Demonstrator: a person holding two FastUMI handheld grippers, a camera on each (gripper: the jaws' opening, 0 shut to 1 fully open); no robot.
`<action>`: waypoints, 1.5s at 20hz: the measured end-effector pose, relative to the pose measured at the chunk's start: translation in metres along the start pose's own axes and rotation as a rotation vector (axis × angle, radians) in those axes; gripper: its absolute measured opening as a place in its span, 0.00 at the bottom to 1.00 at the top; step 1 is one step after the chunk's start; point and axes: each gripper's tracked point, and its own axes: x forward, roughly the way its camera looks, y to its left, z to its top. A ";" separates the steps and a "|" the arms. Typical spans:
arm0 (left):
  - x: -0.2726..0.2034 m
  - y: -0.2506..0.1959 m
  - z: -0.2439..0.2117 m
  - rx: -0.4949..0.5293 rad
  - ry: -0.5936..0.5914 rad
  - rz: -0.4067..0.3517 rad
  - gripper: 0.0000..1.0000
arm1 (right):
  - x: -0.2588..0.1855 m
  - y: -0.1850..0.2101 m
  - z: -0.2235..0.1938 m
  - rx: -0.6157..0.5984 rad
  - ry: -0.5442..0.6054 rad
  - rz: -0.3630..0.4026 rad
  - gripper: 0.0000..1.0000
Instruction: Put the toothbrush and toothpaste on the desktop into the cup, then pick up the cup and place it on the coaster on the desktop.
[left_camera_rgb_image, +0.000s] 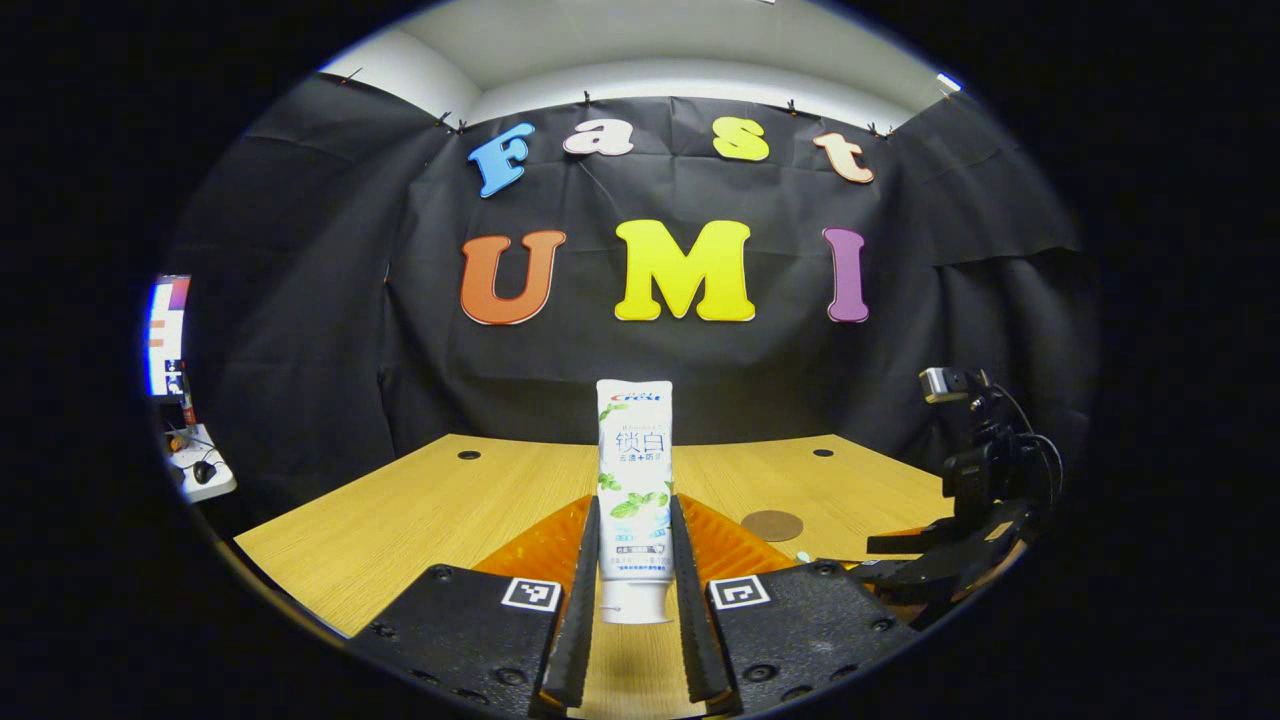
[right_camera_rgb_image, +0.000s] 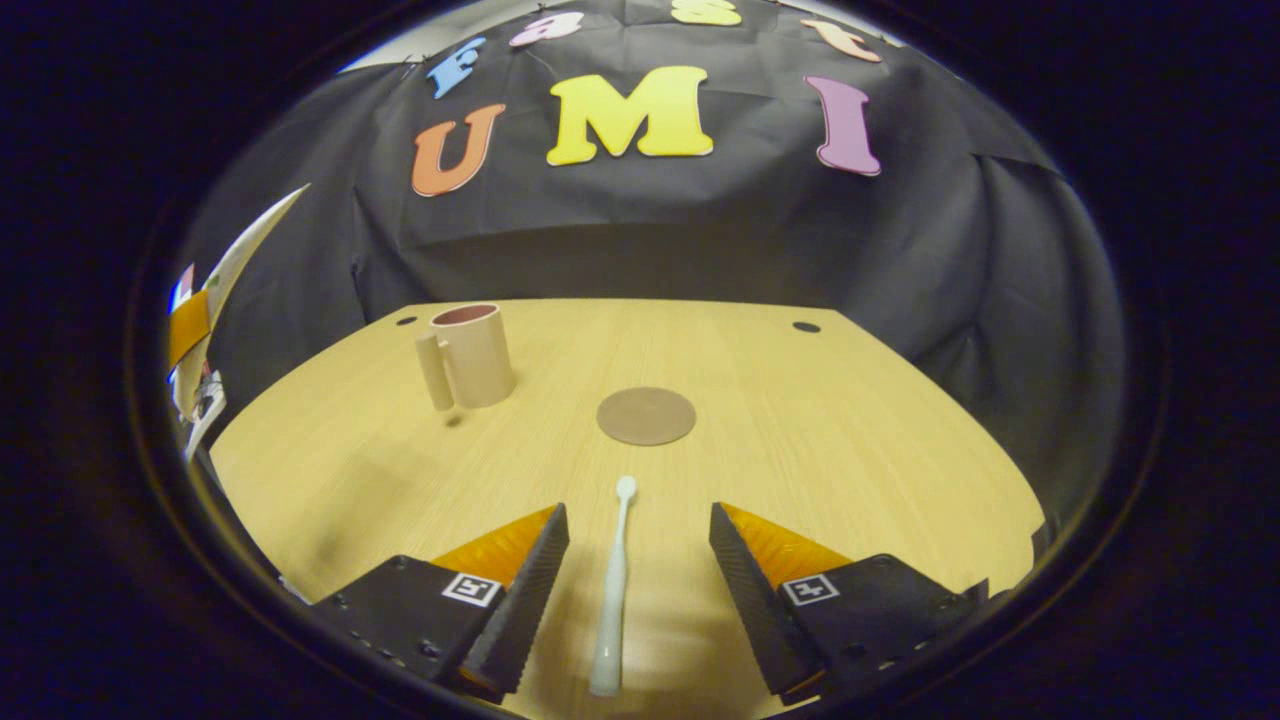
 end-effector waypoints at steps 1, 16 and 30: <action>0.000 0.001 -0.002 -0.003 0.009 0.002 0.40 | 0.003 0.001 -0.003 -0.003 0.014 -0.003 0.79; -0.002 -0.001 0.001 -0.001 0.005 -0.017 0.40 | 0.023 0.014 -0.027 0.095 0.134 0.053 0.03; 0.080 0.008 0.034 -0.064 0.014 -0.051 0.40 | -0.058 0.004 0.041 0.054 -0.206 0.074 0.01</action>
